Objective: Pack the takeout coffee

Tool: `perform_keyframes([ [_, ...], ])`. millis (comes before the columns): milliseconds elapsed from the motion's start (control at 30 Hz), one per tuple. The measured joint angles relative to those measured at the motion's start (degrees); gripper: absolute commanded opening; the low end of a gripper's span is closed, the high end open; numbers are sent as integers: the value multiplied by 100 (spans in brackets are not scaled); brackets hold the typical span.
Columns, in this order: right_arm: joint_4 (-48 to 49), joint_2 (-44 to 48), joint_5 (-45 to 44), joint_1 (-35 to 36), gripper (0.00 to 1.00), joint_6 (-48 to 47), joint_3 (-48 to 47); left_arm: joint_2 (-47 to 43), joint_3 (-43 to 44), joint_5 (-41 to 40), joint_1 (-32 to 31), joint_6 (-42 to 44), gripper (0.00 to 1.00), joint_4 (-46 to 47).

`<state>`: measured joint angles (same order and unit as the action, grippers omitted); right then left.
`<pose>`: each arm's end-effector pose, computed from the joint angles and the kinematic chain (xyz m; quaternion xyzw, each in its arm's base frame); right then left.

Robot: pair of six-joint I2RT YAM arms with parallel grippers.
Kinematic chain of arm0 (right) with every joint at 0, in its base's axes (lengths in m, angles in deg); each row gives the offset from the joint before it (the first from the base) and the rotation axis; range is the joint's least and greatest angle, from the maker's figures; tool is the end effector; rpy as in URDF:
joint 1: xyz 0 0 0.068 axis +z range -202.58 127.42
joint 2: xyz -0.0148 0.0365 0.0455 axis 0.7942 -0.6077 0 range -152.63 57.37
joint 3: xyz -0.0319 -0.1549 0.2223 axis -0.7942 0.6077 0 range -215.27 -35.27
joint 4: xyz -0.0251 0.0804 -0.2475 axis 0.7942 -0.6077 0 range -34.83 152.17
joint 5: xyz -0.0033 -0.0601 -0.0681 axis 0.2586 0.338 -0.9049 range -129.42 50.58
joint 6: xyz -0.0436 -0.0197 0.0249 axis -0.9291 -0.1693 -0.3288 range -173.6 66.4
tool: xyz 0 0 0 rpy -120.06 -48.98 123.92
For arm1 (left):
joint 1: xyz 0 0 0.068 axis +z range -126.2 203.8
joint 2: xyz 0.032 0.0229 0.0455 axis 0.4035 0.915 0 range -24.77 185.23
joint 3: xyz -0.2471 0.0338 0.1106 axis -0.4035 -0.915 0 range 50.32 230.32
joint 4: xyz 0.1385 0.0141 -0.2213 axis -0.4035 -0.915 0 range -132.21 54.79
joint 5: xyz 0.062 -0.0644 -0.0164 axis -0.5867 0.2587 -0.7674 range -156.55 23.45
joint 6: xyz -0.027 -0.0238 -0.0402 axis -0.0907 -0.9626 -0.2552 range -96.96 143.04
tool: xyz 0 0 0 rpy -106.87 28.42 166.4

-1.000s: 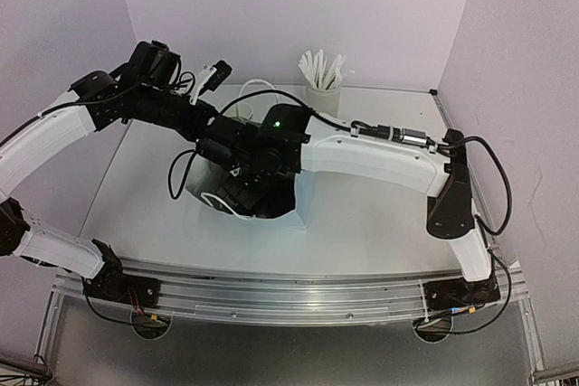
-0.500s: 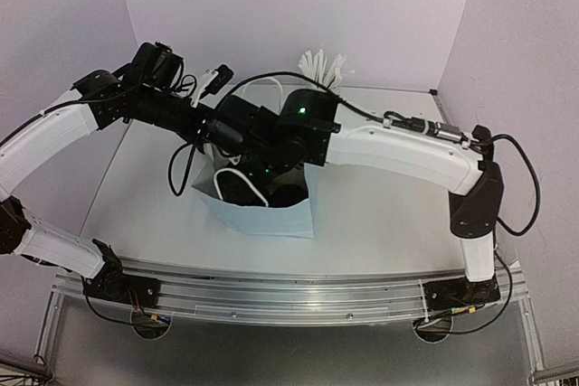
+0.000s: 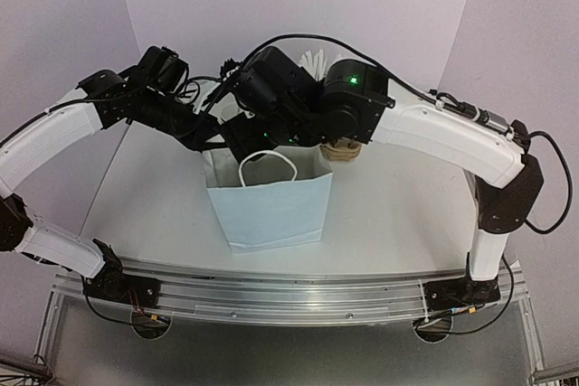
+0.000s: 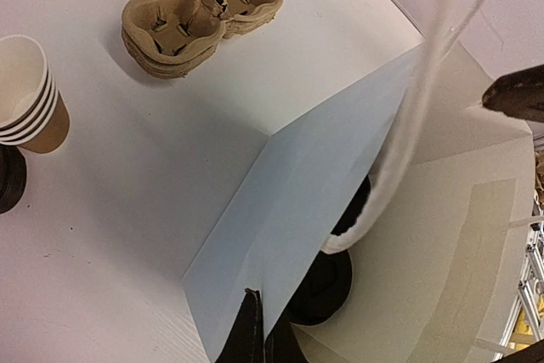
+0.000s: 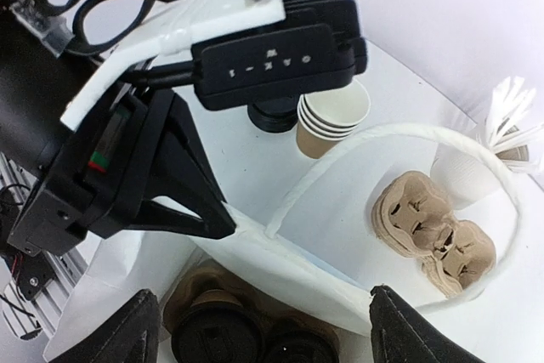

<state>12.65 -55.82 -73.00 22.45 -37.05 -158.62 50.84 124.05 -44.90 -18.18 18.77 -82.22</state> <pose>0.1313 0.4148 0.3926 -0.3149 0.8155 0.1114 0.4727 0.1931 -0.1914 0.3404 0.3596 0.8490 -0.2971 0.2481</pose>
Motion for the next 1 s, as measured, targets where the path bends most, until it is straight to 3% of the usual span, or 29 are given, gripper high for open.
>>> perform_keyframes([
  [400,51,145,-927,-10,80,170,83,51,9,151,0,364,0,33],
  [767,333,578,763,-561,76,-88,-512,247,129,372,29,841,0,53],
  [1000,635,1437,859,-1611,71,85,30,339,216,380,49,895,0,34],
])
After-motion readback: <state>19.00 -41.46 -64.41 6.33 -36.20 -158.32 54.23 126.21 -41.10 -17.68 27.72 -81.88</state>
